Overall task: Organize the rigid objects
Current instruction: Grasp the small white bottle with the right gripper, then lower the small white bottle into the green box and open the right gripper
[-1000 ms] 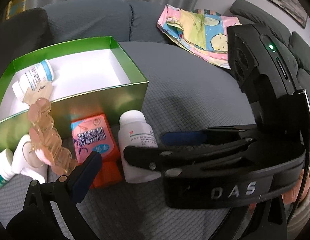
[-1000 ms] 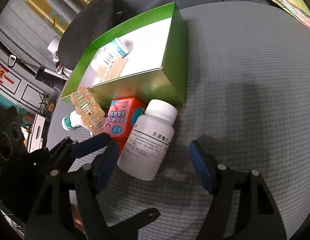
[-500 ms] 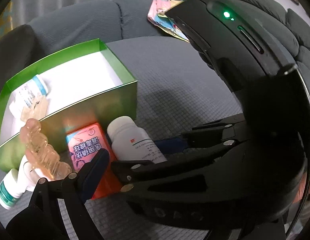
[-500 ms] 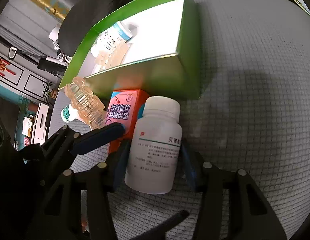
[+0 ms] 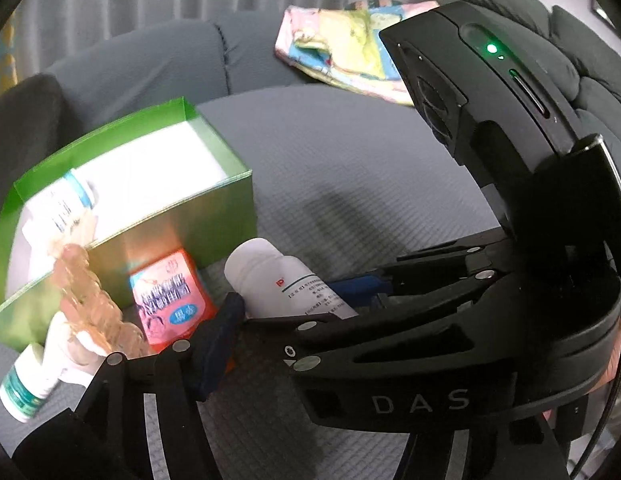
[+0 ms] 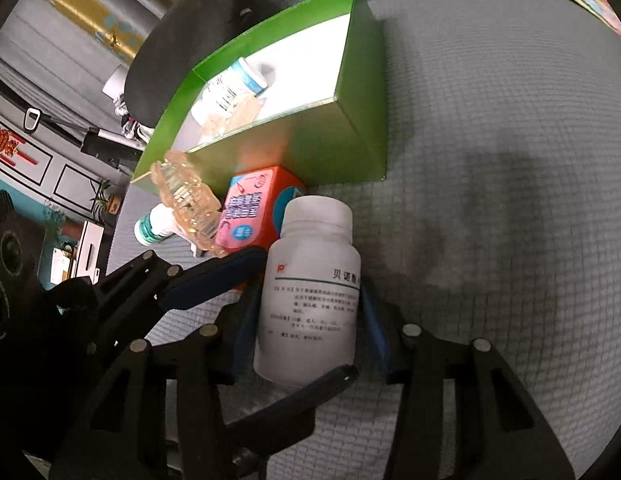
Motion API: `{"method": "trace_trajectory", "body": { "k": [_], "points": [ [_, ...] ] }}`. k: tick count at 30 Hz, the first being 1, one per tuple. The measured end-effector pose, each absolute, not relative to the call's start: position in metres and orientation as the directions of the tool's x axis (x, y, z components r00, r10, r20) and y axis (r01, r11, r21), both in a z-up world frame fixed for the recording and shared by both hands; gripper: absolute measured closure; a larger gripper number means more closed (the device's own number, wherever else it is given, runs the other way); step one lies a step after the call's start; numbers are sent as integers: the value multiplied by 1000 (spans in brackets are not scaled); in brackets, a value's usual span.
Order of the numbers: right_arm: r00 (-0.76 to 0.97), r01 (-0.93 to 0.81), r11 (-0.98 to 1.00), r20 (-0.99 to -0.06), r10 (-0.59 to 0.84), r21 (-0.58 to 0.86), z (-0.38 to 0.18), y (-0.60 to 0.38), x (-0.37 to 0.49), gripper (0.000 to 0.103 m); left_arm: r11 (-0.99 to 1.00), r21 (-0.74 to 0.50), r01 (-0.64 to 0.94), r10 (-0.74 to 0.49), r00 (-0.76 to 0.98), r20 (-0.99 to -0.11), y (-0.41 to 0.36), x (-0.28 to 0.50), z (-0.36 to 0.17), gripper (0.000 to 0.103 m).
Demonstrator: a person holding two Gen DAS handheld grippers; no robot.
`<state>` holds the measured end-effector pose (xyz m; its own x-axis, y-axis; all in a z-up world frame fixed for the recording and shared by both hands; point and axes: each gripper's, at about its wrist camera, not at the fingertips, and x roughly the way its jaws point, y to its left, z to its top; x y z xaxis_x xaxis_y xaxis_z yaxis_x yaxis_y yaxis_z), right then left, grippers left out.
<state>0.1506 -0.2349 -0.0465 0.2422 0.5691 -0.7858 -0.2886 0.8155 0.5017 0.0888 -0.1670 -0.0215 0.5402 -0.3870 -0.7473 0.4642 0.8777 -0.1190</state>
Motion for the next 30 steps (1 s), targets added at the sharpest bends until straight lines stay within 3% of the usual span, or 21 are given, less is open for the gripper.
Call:
{"method": "trace_trajectory", "body": {
  "k": [11, 21, 22, 24, 25, 26, 27, 30],
  "points": [
    [354, -392, 814, -746, 563, 428, 17, -202, 170, 56, 892, -54, 449, -375, 668, -643, -132, 96, 32, 38],
    [354, -459, 782, -721, 596, 421, 30, -142, 225, 54, 943, -31, 332, -280, 738, -615, -87, 134, 48, 37],
    [355, -451, 785, -721, 595, 426, 29, -136, 230, 53, 950, -39, 311, -267, 736, -623, -81, 141, 47, 34],
    [373, -431, 802, -727, 576, 413, 26, -132, 238, 53, 961, -43, 273, -237, 734, -636, -72, 147, 45, 14],
    [387, -416, 819, -737, 553, 396, 24, -130, 241, 50, 972, -35, 232, -199, 738, -645, -67, 150, 42, 9],
    [412, -389, 844, -749, 519, 370, 22, -129, 244, 39, 976, -30, 214, -182, 740, -647, -64, 152, 41, 1],
    [429, -377, 854, -749, 505, 359, 22, -130, 246, 30, 981, -23, 191, -159, 743, -650, -62, 148, 40, 1],
    [483, -345, 884, -748, 456, 316, 23, -139, 243, 26, 992, 12, 129, -88, 745, -661, -49, 141, 32, 1]
  ]
}}
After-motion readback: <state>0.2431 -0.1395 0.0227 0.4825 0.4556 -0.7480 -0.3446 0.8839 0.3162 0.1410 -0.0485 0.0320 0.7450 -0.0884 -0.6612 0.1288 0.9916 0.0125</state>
